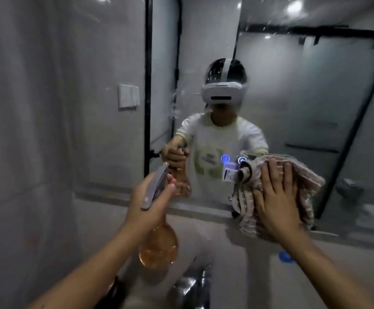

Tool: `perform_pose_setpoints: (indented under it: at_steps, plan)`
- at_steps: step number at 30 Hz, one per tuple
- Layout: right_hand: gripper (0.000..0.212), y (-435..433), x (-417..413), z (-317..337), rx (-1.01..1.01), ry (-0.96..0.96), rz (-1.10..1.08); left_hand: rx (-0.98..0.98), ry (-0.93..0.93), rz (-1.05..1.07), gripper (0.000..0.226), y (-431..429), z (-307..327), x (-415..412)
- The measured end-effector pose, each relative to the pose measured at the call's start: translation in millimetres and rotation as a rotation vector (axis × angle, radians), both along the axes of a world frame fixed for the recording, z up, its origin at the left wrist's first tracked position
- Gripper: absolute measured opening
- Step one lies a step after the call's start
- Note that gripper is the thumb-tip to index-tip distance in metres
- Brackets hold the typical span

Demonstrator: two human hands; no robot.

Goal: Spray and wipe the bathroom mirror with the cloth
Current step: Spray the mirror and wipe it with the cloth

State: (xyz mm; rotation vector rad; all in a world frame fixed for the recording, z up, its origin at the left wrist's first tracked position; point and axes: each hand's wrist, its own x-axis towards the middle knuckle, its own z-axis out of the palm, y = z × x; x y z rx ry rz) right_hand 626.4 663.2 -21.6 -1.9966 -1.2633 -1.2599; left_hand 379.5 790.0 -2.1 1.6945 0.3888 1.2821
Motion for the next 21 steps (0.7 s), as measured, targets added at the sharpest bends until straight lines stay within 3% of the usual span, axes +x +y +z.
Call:
perform_pose_setpoints:
  at_steps: [8, 12, 17, 21]
  plan:
    - [0.053, 26, -20, 7, -0.110, -0.069, 0.004, 0.023, 0.011, 0.047, 0.005, 30, -10, -28]
    - [0.059, 76, -63, 13, -0.158, -0.147, 0.045, -0.002, -0.059, 0.042, 0.028, 46, -8, -46]
    - [0.058, 104, -95, 5, -0.149, -0.092, 0.046, 0.095, -0.032, 0.037, 0.029, 62, -4, -57]
    - [0.056, 94, -95, -19, -0.220, -0.084, 0.013, 0.056, -0.014, -0.014, 0.029, 62, -3, -48]
